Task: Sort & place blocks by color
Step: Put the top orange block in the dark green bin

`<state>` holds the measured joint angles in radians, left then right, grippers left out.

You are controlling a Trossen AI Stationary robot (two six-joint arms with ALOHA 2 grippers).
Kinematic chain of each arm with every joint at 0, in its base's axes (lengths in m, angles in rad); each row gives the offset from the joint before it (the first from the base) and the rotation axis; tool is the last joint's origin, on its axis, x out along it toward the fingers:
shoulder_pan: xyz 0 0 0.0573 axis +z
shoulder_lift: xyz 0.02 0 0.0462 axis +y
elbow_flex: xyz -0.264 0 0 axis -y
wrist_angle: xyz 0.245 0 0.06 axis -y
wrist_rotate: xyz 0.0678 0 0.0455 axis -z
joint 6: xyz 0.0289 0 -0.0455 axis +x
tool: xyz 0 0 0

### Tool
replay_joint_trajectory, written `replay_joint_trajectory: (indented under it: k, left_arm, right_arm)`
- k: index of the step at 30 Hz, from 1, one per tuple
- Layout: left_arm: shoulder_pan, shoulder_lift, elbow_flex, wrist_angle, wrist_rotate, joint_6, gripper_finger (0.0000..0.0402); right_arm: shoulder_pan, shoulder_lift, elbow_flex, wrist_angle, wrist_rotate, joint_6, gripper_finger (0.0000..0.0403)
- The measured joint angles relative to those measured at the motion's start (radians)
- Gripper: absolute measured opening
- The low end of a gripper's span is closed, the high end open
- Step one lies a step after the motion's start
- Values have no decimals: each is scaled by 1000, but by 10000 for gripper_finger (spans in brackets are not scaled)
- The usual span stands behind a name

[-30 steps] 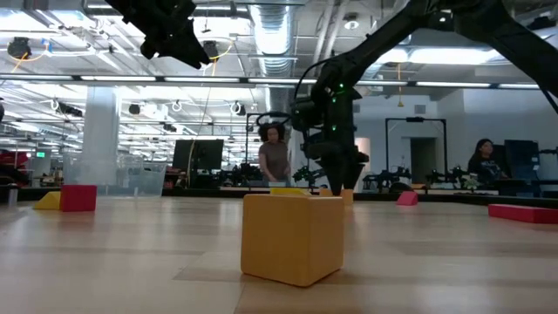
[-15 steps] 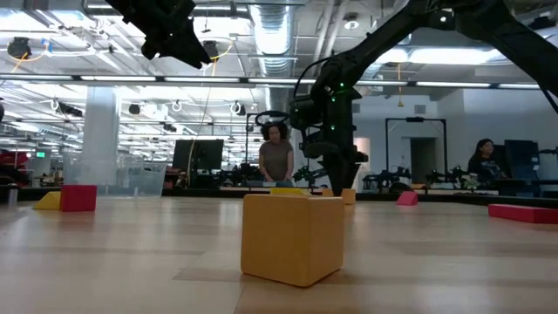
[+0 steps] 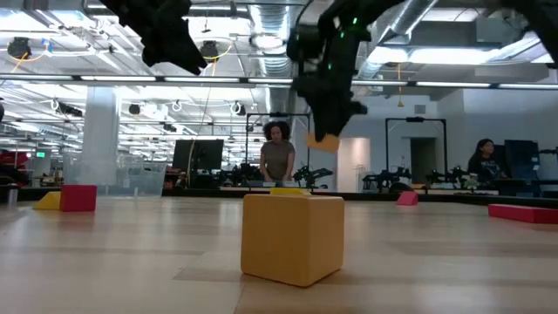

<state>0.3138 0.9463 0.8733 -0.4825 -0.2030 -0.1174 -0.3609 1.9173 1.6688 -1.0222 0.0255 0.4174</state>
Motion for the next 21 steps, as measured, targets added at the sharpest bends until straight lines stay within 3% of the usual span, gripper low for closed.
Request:
replay_joint_trajectory:
  k: [6,16,21]
  left_arm:
    - [-14,0,0,-1,99,8,183]
    - [-80,0,0,26,127,134,183]
    - [-80,4,0,110,155,154,183]
  right_arm:
    - [154,-111,-100,51,52,233,120]
    - [501,-276,-206,113,179,745,119]
    - [620,-354,-206,115,258,860,119]
